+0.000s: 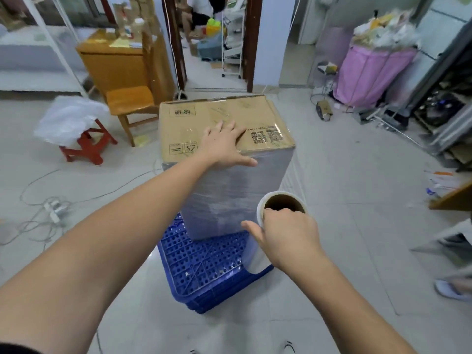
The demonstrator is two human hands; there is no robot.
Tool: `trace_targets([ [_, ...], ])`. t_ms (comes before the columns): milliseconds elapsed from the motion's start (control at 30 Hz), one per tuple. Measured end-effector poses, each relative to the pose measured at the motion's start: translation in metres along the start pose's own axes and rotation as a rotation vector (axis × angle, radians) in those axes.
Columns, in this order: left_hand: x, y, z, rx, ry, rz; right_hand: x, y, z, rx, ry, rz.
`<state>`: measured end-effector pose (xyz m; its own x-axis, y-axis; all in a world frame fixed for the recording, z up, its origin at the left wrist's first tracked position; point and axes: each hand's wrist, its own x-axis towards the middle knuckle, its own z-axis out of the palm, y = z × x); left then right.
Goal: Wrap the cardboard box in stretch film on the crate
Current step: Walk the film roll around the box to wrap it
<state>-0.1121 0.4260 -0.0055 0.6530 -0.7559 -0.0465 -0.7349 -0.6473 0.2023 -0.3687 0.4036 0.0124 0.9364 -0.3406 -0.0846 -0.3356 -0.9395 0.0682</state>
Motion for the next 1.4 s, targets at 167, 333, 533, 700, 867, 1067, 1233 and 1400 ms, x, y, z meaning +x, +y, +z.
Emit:
trace_targets([
  [167, -0.006, -0.033, -0.026, -0.130, -0.162, 0.186, 0.004, -0.022, -0.002, 0.150, -0.033, 0.250],
  [333, -0.031, -0.081, -0.039, -0.068, -0.227, 0.375, 0.013, -0.044, -0.002, 0.184, 0.005, 0.367],
  [533, -0.036, -0.103, -0.019, 0.190, -0.069, 0.430, 0.022, -0.055, 0.002, 0.033, 0.089, 0.446],
  [700, -0.028, -0.099, -0.015, 0.225, -0.009, 0.440, 0.027, -0.030, 0.008, -0.022, 0.110, 0.424],
  [867, -0.018, -0.073, -0.013, 0.210, 0.004, 0.362, 0.018, -0.014, 0.007, -0.027, 0.093, 0.277],
  [1067, -0.021, -0.061, -0.005, 0.205, 0.017, 0.301, 0.021, -0.015, -0.010, -0.050, 0.164, -0.047],
  [1233, -0.030, -0.061, 0.003, 0.239, 0.037, 0.292, 0.022, -0.034, 0.023, -0.065, 0.284, -0.299],
  [1400, -0.032, -0.061, 0.004, 0.224, 0.058, 0.293, 0.031, -0.038, 0.026, -0.046, 0.358, -0.362],
])
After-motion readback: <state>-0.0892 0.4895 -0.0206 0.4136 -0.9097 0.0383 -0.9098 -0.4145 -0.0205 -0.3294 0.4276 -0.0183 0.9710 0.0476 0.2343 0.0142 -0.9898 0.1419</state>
